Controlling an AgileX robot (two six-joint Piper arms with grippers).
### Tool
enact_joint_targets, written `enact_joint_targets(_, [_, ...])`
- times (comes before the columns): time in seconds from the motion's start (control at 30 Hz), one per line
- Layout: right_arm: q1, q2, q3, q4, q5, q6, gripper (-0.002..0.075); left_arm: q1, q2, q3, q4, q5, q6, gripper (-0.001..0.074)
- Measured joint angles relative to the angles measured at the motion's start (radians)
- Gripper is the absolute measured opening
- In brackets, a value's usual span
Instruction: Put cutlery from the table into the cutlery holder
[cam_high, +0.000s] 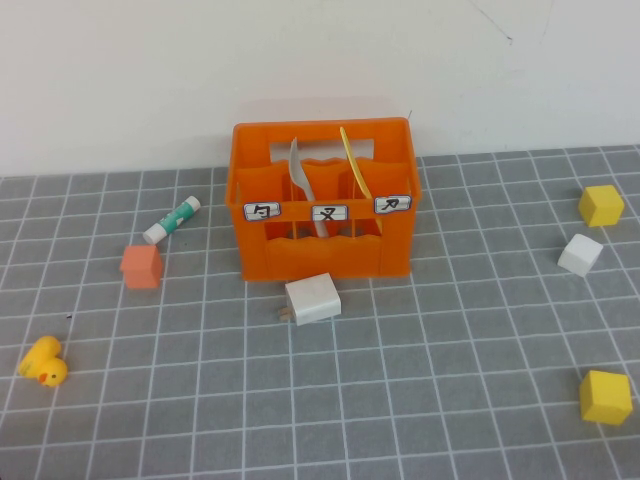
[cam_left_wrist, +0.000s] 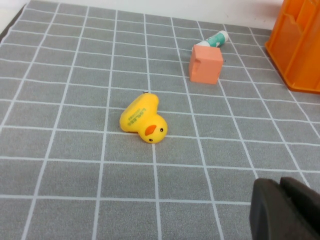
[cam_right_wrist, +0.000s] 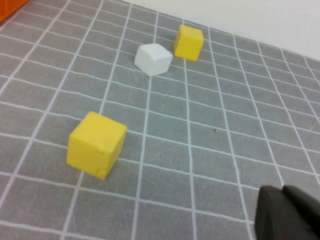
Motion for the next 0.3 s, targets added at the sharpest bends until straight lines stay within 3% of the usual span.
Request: enact_joint_targets(0.3, [0.0, 0.0, 0.0, 0.086, 0.0, -0.066, -0.0003, 0.0, 0.0, 0.0, 0.0, 0.0, 0.0, -0.0001])
